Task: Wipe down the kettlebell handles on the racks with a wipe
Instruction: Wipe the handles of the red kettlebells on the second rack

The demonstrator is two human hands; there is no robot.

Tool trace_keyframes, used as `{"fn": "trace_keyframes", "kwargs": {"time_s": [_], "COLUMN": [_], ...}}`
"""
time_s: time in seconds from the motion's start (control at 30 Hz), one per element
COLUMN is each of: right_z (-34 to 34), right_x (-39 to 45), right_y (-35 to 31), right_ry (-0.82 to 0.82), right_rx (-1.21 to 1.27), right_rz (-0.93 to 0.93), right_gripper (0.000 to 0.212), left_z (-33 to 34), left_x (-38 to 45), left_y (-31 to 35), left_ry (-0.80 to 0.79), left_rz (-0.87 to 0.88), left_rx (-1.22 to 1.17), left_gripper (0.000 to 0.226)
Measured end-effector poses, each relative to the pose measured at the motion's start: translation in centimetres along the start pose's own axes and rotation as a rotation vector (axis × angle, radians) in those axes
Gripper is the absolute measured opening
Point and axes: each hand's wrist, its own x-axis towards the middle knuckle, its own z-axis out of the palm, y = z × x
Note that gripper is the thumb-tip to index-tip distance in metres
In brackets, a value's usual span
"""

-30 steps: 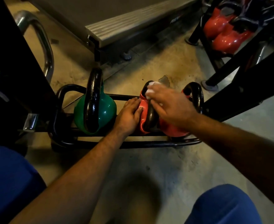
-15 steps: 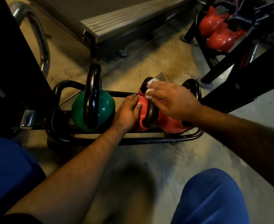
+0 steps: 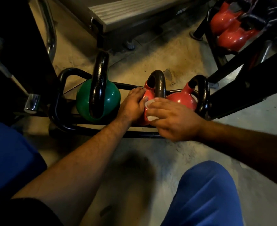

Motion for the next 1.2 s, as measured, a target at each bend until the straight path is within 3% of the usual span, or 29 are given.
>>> {"fn": "trace_keyframes", "kwargs": {"time_s": [0.2, 0.33, 0.5, 0.6, 0.67, 0.83, 0.97, 1.13, 1.2], "right_z": [-0.9, 0.9, -0.9, 0.6, 0.5, -1.2, 0.3, -1.0, 0.3], "right_x": [1.2, 0.5, 2.0, 1.0, 0.3, 1.3, 0.5, 1.5, 0.6], "right_y": [0.9, -1.8, -0.7, -2.3, -2.1, 0.0, -1.1, 0.4, -0.9], "right_ry": [0.056, -0.215, -0.145, -0.216, -0.216, -0.091, -0.130, -0.063, -0.089], "right_rx": [-0.124, -0.295, -0.324, -0.337, -0.366, -0.322, -0.267, -0.259, -0.259], "right_rz": [0.153, 0.055, 0.253, 0.180, 0.110, 0.243, -0.014, 0.144, 0.059], "right_gripper": [0.035, 0.049, 0.060, 0.065, 0.064, 0.057, 0.046, 0.045, 0.044], "left_z": [0.0, -0.1, -0.2, -0.3, -0.3, -0.1, -0.2, -0.2, -0.2], "left_x": [-0.1, -0.4, -0.2, -0.4, -0.5, -0.3, -0.3, -0.4, -0.4], "left_y": [0.0, 0.6, 0.4, 0.5, 0.5, 0.1, 0.4, 0.4, 0.5], "left_ry": [-0.013, -0.001, -0.002, -0.015, -0.011, -0.006, -0.019, -0.012, -0.014], "left_rz": [0.020, -0.030, 0.013, 0.001, -0.010, 0.033, 0.003, 0.013, 0.000], "left_rx": [0.026, 0.027, 0.030, 0.023, 0.018, 0.025, 0.035, 0.037, 0.028], "left_gripper": [0.045, 0.046, 0.045, 0.046, 0.046, 0.048, 0.046, 0.046, 0.046]}}
